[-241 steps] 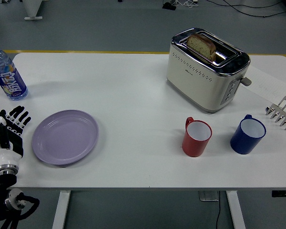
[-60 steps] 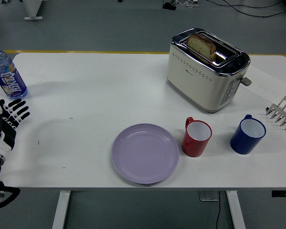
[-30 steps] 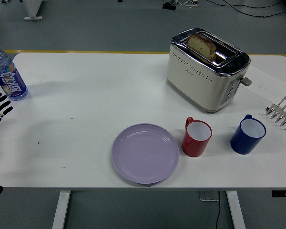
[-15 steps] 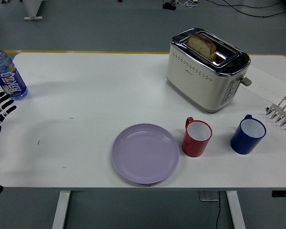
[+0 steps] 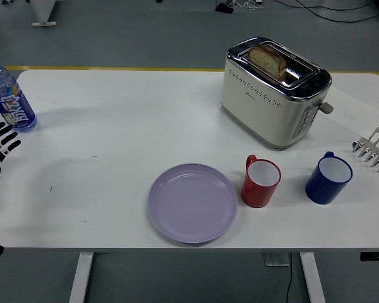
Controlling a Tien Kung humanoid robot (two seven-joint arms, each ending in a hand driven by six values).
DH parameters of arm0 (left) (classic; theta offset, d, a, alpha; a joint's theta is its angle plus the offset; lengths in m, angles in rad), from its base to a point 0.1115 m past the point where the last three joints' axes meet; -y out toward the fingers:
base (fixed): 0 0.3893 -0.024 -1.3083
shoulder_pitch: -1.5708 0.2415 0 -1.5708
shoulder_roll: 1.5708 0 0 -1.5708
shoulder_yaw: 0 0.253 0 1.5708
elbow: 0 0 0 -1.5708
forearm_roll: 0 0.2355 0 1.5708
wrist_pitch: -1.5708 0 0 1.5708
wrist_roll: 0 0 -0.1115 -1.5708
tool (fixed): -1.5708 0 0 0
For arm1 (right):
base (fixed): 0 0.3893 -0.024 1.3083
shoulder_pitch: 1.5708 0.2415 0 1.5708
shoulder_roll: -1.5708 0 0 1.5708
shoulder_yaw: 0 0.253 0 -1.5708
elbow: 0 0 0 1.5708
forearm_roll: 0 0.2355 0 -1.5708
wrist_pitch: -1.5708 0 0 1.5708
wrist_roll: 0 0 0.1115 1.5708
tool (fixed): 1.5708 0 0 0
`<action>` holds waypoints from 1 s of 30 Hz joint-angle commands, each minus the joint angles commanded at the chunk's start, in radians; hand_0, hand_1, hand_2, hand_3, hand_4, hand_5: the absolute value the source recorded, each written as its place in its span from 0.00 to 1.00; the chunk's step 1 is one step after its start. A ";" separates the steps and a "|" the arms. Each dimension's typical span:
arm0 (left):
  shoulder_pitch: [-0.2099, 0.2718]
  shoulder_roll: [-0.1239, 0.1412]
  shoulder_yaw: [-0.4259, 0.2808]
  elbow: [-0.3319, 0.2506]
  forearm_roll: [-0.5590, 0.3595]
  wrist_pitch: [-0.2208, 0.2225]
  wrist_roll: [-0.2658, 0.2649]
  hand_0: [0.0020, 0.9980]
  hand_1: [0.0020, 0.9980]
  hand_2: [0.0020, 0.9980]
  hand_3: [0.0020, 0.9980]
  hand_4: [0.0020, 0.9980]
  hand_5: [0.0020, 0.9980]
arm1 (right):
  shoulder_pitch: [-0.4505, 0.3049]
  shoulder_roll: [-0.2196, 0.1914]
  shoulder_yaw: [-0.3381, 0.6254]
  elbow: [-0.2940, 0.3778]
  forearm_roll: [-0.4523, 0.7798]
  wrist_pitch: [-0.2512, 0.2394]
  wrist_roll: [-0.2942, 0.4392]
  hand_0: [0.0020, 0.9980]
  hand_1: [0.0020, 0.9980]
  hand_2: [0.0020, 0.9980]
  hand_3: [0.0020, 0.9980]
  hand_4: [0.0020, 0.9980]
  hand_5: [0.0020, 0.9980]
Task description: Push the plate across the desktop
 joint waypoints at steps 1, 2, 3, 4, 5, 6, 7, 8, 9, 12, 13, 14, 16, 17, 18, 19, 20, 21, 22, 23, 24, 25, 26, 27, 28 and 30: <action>0.000 0.000 0.001 0.000 0.000 0.000 0.000 0.67 0.71 0.69 0.60 0.60 1.00 | 0.000 0.000 -0.002 0.000 0.002 0.000 0.001 0.57 0.56 0.69 0.61 0.34 0.32; 0.000 0.000 0.001 0.000 0.000 0.000 -0.001 0.67 0.71 0.69 0.60 0.60 1.00 | 0.000 0.000 -0.002 0.000 0.003 0.000 0.001 0.57 0.56 0.69 0.61 0.34 0.32; 0.001 -0.001 0.002 0.001 0.000 0.000 0.000 0.67 0.71 0.69 0.60 0.60 1.00 | 0.000 0.001 -0.003 0.000 0.003 0.000 0.001 0.57 0.56 0.69 0.61 0.34 0.32; 0.001 -0.001 0.003 0.001 0.001 0.000 0.000 0.67 0.71 0.69 0.60 0.60 1.00 | 0.000 0.001 -0.003 0.000 0.003 0.000 0.001 0.57 0.56 0.69 0.61 0.34 0.32; 0.001 -0.001 0.005 0.001 0.001 0.000 0.000 0.67 0.71 0.69 0.60 0.60 1.00 | -0.001 0.001 -0.003 0.000 0.003 0.000 0.001 0.57 0.56 0.69 0.61 0.34 0.32; 0.001 -0.001 0.006 0.001 0.001 0.001 0.000 0.67 0.71 0.69 0.60 0.60 1.00 | -0.001 0.001 -0.003 0.000 0.003 0.000 0.001 0.57 0.56 0.69 0.61 0.34 0.32; 0.000 -0.001 0.008 0.001 0.000 0.001 -0.001 0.67 0.71 0.69 0.60 0.60 1.00 | -0.001 0.001 -0.003 0.000 0.003 0.000 0.000 0.57 0.56 0.69 0.61 0.34 0.31; 0.000 -0.002 0.008 0.001 0.000 0.002 -0.001 0.67 0.71 0.69 0.60 0.60 1.00 | -0.002 0.001 -0.003 0.000 0.003 0.000 0.000 0.57 0.56 0.69 0.61 0.34 0.31; 0.000 -0.002 0.010 0.001 -0.001 0.004 -0.001 0.67 0.71 0.69 0.60 0.60 1.00 | -0.003 0.001 -0.004 0.000 0.003 0.000 0.000 0.57 0.56 0.69 0.61 0.34 0.31; 0.001 -0.001 0.012 0.002 -0.003 0.009 -0.003 0.67 0.71 0.69 0.60 0.60 1.00 | -0.005 0.001 -0.004 0.001 0.001 0.000 -0.002 0.57 0.56 0.69 0.61 0.34 0.31; 0.001 -0.001 0.012 0.002 -0.004 0.010 -0.003 0.67 0.71 0.69 0.60 0.60 1.00 | -0.005 0.001 -0.004 0.001 0.001 0.000 -0.002 0.57 0.56 0.69 0.61 0.33 0.31; 0.001 -0.001 0.013 0.002 -0.004 0.011 -0.003 0.67 0.71 0.69 0.60 0.60 1.00 | -0.006 0.001 -0.004 0.001 0.001 0.000 -0.002 0.57 0.56 0.69 0.61 0.33 0.31; 0.003 0.000 0.014 0.003 -0.005 0.012 -0.003 0.67 0.71 0.69 0.60 0.60 1.00 | -0.008 0.001 -0.006 0.002 0.002 0.000 -0.003 0.57 0.56 0.69 0.61 0.33 0.31; 0.004 -0.001 0.014 0.003 -0.005 0.013 -0.004 0.67 0.71 0.69 0.60 0.60 1.00 | -0.009 0.001 -0.006 0.002 0.001 0.000 -0.003 0.57 0.56 0.69 0.61 0.33 0.31; 0.004 -0.001 0.014 0.003 -0.005 0.013 -0.004 0.67 0.71 0.69 0.60 0.60 1.00 | -0.009 0.001 -0.006 0.002 0.001 0.000 -0.003 0.57 0.56 0.69 0.61 0.33 0.31; 0.005 -0.002 0.015 0.003 -0.005 0.013 -0.004 0.67 0.71 0.69 0.60 0.60 1.00 | -0.010 0.001 -0.005 0.002 0.000 0.001 -0.003 0.57 0.56 0.69 0.61 0.33 0.32; 0.006 -0.002 0.017 0.004 -0.005 0.014 -0.004 0.67 0.71 0.69 0.60 0.60 1.00 | -0.011 0.001 -0.005 0.002 -0.001 0.000 -0.003 0.57 0.56 0.69 0.61 0.33 0.32; 0.006 -0.002 0.018 0.004 -0.005 0.014 -0.004 0.67 0.71 0.69 0.60 0.60 1.00 | -0.011 0.001 -0.005 0.002 -0.001 0.001 -0.004 0.57 0.56 0.69 0.61 0.33 0.32; 0.006 -0.002 0.019 0.004 -0.005 0.014 -0.004 0.67 0.71 0.69 0.60 0.60 1.00 | -0.012 0.001 -0.005 0.002 -0.001 0.001 -0.004 0.57 0.56 0.69 0.61 0.33 0.32; 0.006 -0.002 0.020 0.005 -0.006 0.014 -0.004 0.67 0.71 0.69 0.60 0.60 1.00 | -0.012 0.001 -0.005 0.002 -0.001 0.001 -0.004 0.57 0.56 0.69 0.61 0.33 0.32; 0.006 -0.002 0.020 0.005 -0.006 0.015 -0.004 0.67 0.71 0.69 0.60 0.60 1.00 | -0.013 0.001 -0.005 0.002 -0.001 0.001 -0.004 0.57 0.56 0.69 0.61 0.33 0.32; 0.006 -0.002 0.020 0.005 -0.006 0.015 -0.004 0.67 0.71 0.69 0.60 0.60 1.00 | -0.013 0.000 -0.006 0.002 -0.001 0.001 -0.004 0.57 0.56 0.69 0.61 0.33 0.32; 0.006 -0.002 0.021 0.006 -0.006 0.016 -0.004 0.67 0.71 0.69 0.60 0.60 1.00 | -0.013 0.000 -0.006 0.002 -0.001 0.000 -0.004 0.57 0.56 0.69 0.61 0.33 0.32; 0.007 -0.002 0.021 0.006 -0.006 0.016 -0.004 0.67 0.71 0.69 0.60 0.60 1.00 | -0.014 0.000 -0.005 0.003 -0.001 0.000 -0.004 0.57 0.56 0.69 0.61 0.33 0.32; 0.007 -0.002 0.022 0.006 -0.007 0.016 -0.004 0.67 0.71 0.69 0.60 0.60 1.00 | -0.014 0.000 -0.005 0.003 -0.001 0.000 -0.004 0.57 0.56 0.69 0.61 0.33 0.32; 0.008 -0.002 0.023 0.006 -0.007 0.017 -0.004 0.67 0.71 0.69 0.60 0.60 1.00 | -0.015 0.000 -0.005 0.003 -0.002 0.000 -0.004 0.57 0.56 0.69 0.61 0.33 0.32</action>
